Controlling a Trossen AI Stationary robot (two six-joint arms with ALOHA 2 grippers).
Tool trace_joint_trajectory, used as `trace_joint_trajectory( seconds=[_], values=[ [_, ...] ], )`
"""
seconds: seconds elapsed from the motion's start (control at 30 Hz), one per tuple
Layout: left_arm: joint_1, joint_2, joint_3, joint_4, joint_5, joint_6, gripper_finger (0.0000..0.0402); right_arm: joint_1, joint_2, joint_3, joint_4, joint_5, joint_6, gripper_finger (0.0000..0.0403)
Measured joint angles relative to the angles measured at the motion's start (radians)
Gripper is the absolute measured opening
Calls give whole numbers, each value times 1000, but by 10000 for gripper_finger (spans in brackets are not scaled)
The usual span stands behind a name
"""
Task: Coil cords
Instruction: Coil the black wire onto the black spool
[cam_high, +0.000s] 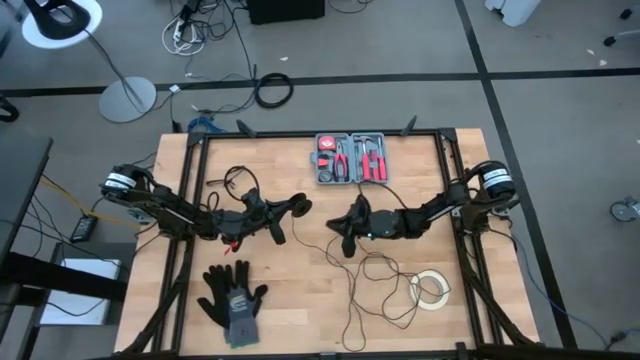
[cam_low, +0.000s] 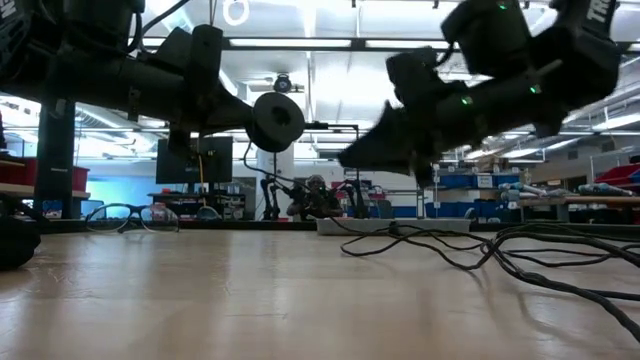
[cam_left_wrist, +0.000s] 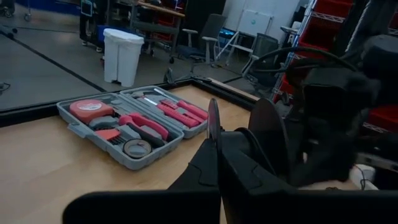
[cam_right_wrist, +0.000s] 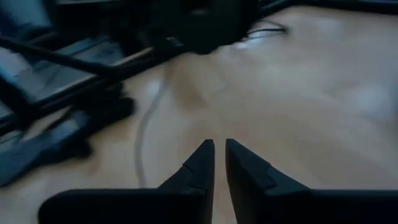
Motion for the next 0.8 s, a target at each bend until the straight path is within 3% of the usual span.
trace_joint_trajectory(
  seconds=[0.23, 0.47, 0.8],
  values=[
    [0, 0, 0, -1, 0, 0, 0, 3, 54, 149, -39, -115, -88, 91],
    [0, 0, 0, -1, -3, 0, 0, 3, 80, 313, -392, -137, -107, 138],
    [0, 0, 0, 7, 0, 0, 0, 5, 86, 360, -451, -215, -68, 134]
  ],
)
